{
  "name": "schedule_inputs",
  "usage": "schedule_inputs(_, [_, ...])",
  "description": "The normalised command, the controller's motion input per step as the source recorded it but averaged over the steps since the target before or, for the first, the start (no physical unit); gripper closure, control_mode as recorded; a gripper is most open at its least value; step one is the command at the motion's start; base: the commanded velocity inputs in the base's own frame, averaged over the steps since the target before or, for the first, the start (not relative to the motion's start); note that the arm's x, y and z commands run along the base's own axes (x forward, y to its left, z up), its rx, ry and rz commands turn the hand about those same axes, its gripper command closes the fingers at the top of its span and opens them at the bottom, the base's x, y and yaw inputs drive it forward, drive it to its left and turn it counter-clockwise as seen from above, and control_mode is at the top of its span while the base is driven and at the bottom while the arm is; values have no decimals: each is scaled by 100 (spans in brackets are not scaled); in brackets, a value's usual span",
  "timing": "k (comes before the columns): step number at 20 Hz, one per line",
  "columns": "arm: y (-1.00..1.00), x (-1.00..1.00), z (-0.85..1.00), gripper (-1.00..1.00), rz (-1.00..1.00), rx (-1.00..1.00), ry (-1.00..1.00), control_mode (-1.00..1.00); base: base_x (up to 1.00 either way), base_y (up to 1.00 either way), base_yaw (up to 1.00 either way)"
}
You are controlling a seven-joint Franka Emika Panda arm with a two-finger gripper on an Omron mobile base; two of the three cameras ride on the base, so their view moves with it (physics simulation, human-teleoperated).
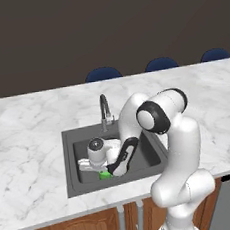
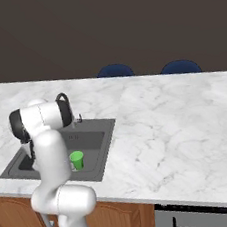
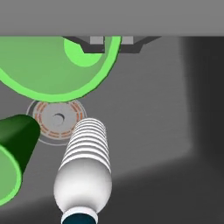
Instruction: Pick the cup and cup and place them in the sink. Then turn on the water.
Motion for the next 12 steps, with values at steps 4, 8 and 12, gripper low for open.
schedule_inputs(4, [8,14,-23,100,-7,0,0,-100,0,0,0])
schedule_inputs(8, [1,23,-25,100,-6,0,0,-100,0,0,0])
schedule_inputs(12, [0,41,-23,100,-2,0,0,-100,0,0,0])
